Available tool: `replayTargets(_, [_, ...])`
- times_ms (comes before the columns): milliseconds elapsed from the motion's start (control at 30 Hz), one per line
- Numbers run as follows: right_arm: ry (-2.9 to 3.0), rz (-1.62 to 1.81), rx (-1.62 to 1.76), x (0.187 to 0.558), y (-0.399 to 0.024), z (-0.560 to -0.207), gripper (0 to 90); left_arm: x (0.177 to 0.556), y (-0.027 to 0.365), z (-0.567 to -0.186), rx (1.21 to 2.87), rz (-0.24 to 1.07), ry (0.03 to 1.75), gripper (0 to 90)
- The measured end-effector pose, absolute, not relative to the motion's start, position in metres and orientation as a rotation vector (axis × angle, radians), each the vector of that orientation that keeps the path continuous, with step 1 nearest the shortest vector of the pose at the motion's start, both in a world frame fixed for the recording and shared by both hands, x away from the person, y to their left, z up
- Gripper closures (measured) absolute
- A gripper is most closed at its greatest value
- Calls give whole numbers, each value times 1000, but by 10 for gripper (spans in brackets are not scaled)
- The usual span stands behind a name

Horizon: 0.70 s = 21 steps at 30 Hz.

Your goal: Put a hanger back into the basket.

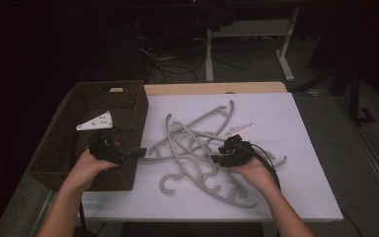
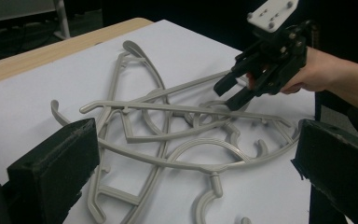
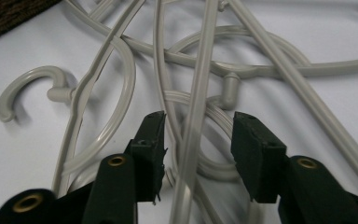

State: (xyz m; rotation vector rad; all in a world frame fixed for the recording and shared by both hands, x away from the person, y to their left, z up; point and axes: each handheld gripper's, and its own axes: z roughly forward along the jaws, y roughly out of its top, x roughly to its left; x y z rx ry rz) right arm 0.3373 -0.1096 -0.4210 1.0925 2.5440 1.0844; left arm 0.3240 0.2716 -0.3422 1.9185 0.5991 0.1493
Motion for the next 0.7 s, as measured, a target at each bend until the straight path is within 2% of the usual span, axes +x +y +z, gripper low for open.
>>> replayTargets(167, [2572, 1026, 1091, 346, -95, -430, 604, 324, 271, -342, 1920, 148, 599, 0])
replayTargets(433, [2589, 963, 1076, 351, -87, -437, 755, 324, 270, -342, 1924, 143, 594, 0])
replayTargets(700, [2554, 974, 1077, 351, -92, -434, 798, 323, 270, -342, 1926, 140, 594, 0])
